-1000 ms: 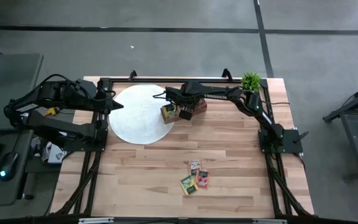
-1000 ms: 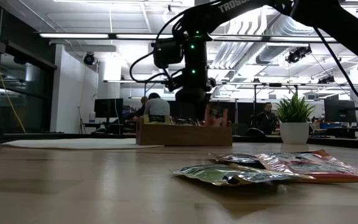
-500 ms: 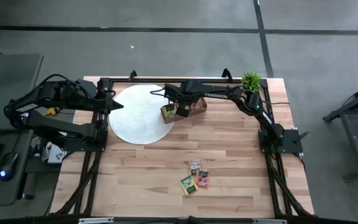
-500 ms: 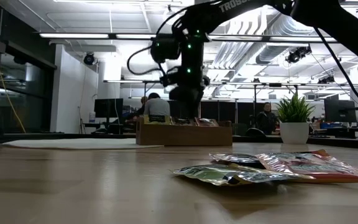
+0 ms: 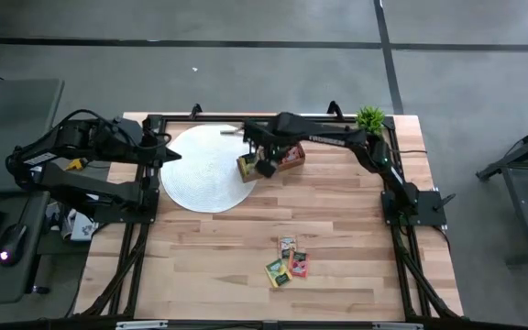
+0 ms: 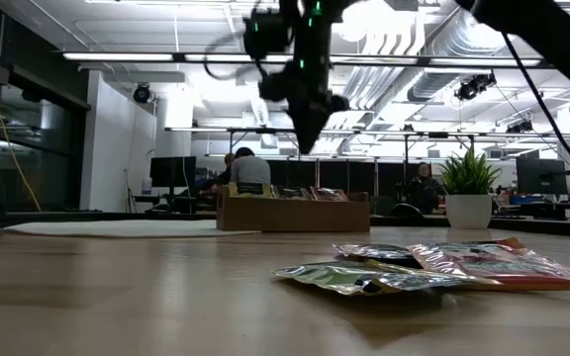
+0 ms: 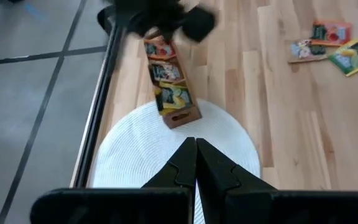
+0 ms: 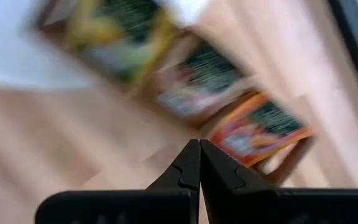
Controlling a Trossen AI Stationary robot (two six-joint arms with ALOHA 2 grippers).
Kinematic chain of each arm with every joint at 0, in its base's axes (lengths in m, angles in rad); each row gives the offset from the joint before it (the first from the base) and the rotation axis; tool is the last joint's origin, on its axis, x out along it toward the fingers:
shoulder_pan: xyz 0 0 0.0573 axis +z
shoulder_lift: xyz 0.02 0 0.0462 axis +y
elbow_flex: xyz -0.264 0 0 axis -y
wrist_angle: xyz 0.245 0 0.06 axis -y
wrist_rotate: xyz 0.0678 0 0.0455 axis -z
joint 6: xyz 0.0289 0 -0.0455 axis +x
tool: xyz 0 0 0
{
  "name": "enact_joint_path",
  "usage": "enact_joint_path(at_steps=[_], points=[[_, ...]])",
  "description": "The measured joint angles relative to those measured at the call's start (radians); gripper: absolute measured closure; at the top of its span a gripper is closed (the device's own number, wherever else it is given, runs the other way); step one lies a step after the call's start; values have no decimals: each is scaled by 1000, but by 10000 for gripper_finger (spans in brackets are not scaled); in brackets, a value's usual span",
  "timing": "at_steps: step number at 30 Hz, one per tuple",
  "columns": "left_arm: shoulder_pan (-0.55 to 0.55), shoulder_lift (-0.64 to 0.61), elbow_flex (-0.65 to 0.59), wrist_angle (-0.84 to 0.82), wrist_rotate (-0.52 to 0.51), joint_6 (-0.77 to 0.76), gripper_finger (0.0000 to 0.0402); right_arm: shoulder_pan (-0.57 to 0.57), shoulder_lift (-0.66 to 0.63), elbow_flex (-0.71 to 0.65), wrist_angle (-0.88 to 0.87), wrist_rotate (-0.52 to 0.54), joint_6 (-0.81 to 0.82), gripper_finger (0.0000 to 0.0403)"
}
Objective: Pick & Place Tea
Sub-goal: Put the orange tea bag into the right compartment of the wooden organizer
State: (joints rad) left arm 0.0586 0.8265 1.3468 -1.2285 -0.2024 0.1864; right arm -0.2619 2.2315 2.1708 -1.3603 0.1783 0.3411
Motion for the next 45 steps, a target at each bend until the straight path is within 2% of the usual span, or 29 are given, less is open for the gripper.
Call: enact_joint_path(at_steps=[5,8,11,14,18,21,26,30,36,39,45], points=[[0,-10,-65,38,-17,0,401,96,-57,-1,-91,30,20,403],[0,-43,-172,127,-3,-21,401,148,-92,-4,-131,52,47,403],[-1,-81,-314,275,70,-63,401,193,-159,-78,-122,39,74,403],[-2,-112,-462,464,152,-102,401,226,-268,-240,-66,-11,123,403],[-2,-121,-615,711,264,-173,401,264,-479,-557,118,-120,206,403],[-2,-104,-695,904,341,-220,401,294,-641,-771,276,-220,273,403],[-7,10,-759,1121,432,-279,401,324,-839,-1022,503,-450,223,403],[-55,130,-758,1217,422,-316,401,326,-901,-1168,686,-545,269,402],[-166,327,-759,1468,350,-383,401,365,-868,-1343,955,-661,288,385],[-214,400,-757,1591,290,-430,401,395,-844,-1400,999,-699,288,353],[-286,481,-757,1689,196,-498,401,444,-801,-1460,1141,-709,290,259]])
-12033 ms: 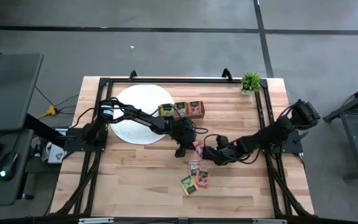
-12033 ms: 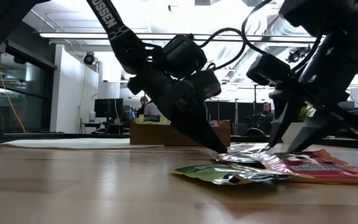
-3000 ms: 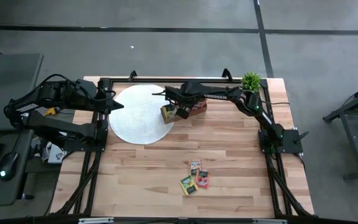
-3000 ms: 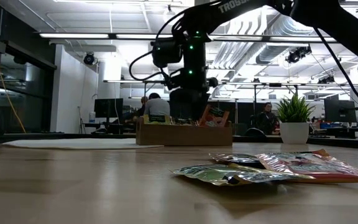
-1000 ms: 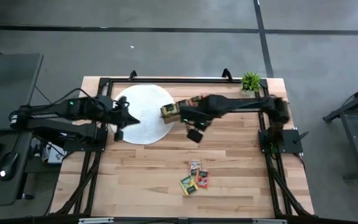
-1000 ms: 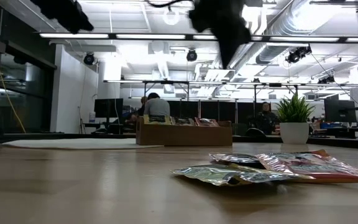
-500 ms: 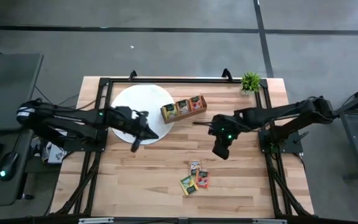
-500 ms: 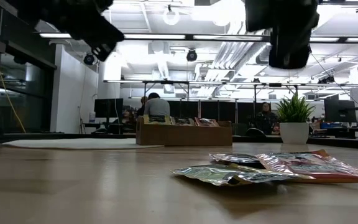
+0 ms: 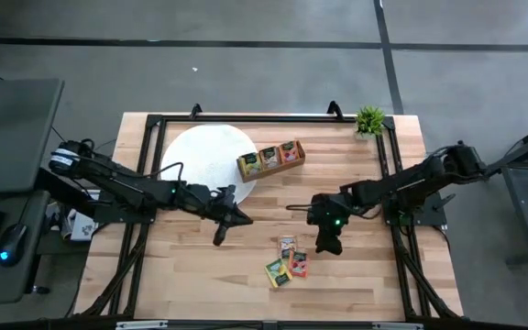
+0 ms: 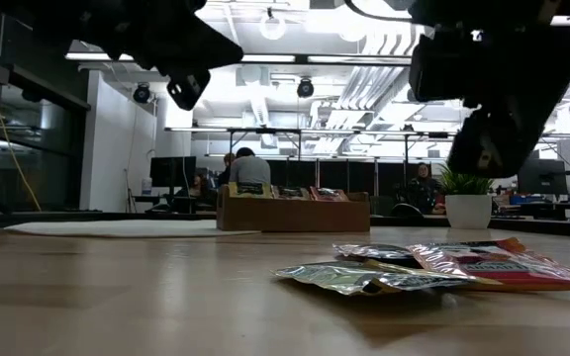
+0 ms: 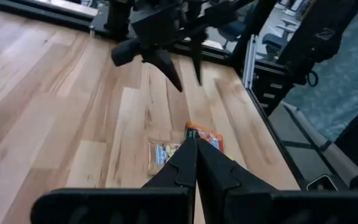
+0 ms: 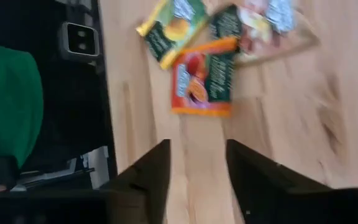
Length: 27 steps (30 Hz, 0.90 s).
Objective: Pick & Place Tea
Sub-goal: Put the orange tea bag into the right compartment of the wooden organizer
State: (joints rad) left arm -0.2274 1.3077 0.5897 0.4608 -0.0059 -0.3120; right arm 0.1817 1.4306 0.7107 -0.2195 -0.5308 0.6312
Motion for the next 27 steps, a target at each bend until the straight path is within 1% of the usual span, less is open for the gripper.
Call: enact_joint_path(at_steps=[4,8,11,16,20,27], points=[[-37,0,0,13,-64,-18,401,16,47,-1,95,-1,-7,204],[-64,0,0,14,-142,-31,401,22,112,-2,147,-3,-7,175],[-78,0,0,13,-165,-37,401,24,173,-3,169,-23,-7,170],[-83,0,0,8,-170,-60,401,24,244,12,227,-52,-10,169],[-81,-1,0,8,-189,-59,401,24,265,15,249,-50,-17,169],[-81,-1,0,8,-188,-57,401,26,290,15,250,-45,-29,169]])
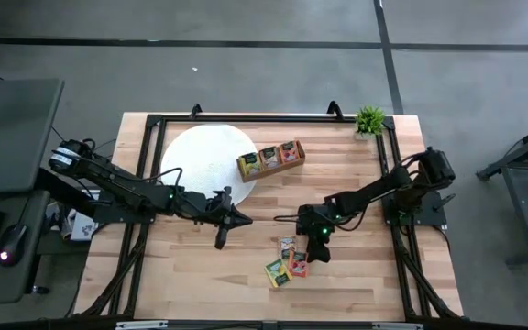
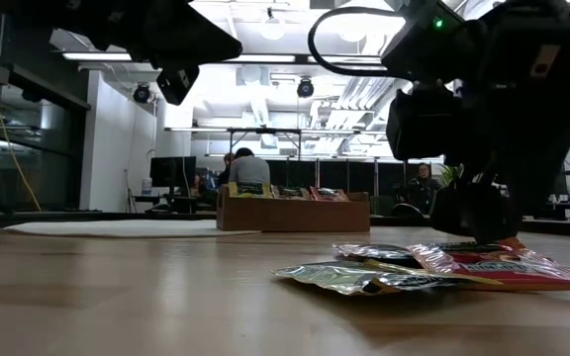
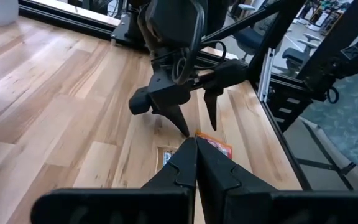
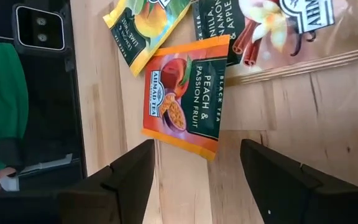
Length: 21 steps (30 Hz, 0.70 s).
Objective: Pick & Place Tea
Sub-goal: Put the orange tea bag into the right compartment of the wooden organizer
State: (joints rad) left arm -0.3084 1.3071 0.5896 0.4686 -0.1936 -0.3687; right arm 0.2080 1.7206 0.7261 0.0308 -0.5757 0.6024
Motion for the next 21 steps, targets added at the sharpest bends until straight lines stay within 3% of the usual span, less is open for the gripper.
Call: enact_joint_path(at_steps=[10,21], points=[[0,0,0,0,8,22,401,46,2,0,80,3,63,171],[0,0,0,0,51,31,401,57,2,0,95,95,134,192]])
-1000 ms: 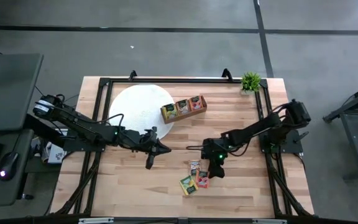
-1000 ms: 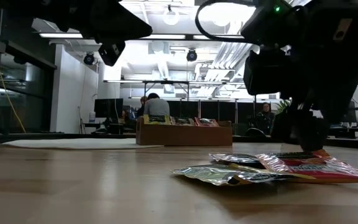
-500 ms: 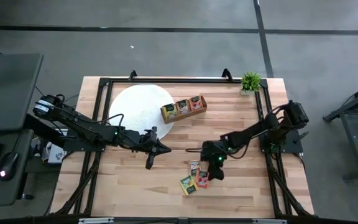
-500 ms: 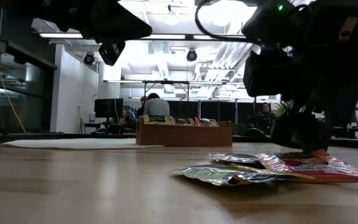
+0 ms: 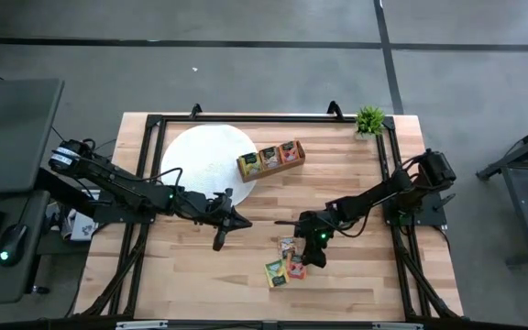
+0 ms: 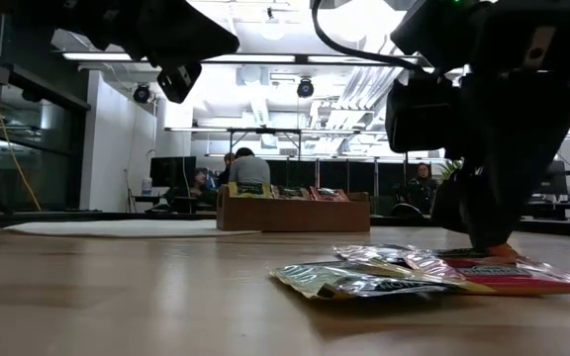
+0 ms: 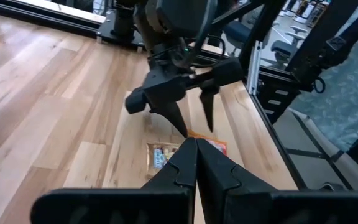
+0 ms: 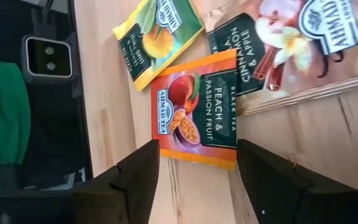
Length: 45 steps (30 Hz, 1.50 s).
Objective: Pick & Place Tea
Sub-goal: Put the orange tea bag into the right compartment of the wooden organizer
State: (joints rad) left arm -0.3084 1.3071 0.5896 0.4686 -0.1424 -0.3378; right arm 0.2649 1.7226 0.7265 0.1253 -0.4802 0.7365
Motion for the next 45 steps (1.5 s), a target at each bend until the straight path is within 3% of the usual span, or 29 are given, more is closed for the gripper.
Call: enact_joint_path(at_steps=[15,22,28,36,45], points=[[0,0,0,-7,59,23,401,67,1,0,3,70,103,267],[0,0,0,-3,63,22,401,106,98,4,142,59,188,280],[0,-1,0,-1,64,19,401,128,122,5,144,101,212,388],[0,-1,0,-9,48,18,401,130,113,2,145,175,236,401],[0,-1,0,-4,41,0,401,127,10,-4,93,272,209,402]])
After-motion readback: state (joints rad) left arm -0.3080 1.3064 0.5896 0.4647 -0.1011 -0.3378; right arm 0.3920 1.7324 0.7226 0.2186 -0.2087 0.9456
